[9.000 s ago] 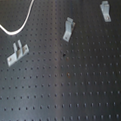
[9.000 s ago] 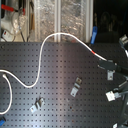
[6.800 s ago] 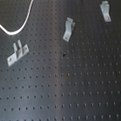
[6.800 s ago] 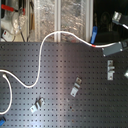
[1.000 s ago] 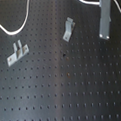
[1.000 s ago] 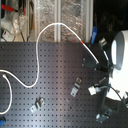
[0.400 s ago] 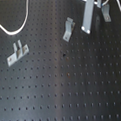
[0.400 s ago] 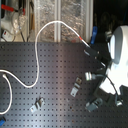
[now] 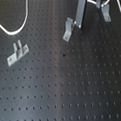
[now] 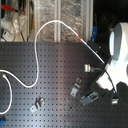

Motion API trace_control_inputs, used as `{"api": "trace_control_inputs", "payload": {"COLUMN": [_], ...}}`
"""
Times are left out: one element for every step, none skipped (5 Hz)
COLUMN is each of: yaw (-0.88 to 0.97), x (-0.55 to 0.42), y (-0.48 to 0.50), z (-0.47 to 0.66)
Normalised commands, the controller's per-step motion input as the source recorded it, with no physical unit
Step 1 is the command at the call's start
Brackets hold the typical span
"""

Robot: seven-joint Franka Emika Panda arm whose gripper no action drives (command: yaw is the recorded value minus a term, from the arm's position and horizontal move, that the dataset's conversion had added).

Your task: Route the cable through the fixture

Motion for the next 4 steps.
{"api": "trace_control_inputs", "payload": {"yaw": [0.08,0.07,0.00,-0.09], "x": [-0.122,-0.077,-0.009,-0.055], "y": [-0.080,-0.039,0.011,0.108], "z": [0.10,0.12,0.09,0.17]}}
